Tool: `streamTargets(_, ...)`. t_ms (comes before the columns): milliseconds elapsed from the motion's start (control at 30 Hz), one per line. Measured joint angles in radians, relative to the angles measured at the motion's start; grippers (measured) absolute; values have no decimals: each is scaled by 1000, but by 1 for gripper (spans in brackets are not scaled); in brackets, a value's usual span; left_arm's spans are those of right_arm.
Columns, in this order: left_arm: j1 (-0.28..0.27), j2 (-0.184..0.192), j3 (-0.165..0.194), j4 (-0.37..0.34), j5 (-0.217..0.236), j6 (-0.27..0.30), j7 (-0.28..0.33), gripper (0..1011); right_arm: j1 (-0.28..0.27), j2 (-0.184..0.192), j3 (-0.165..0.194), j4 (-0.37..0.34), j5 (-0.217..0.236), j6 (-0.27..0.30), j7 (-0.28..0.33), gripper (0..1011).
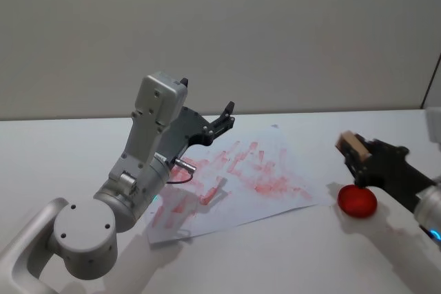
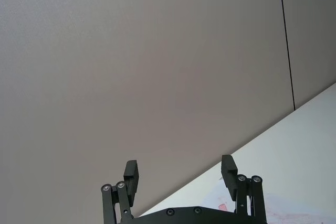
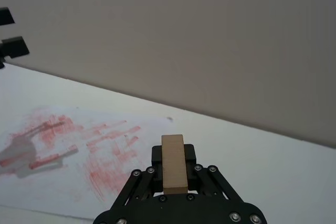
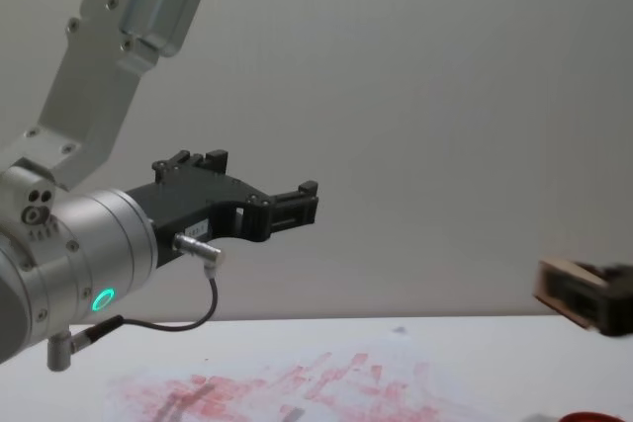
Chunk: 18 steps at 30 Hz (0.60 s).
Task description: Use the one hand to pick up the stamp and affix it onto the A4 paper.
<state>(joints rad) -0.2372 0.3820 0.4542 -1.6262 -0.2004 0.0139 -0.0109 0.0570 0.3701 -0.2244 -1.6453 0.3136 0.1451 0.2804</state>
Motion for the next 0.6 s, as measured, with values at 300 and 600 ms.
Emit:
streamTargets(300,0,0,0,0,0,0,0,1001,-94,60,32,-54,61,36,-63,218)
streamTargets(600,0,0,0,0,0,0,0,1001,-119,79,41,-58,76,66,-77,218)
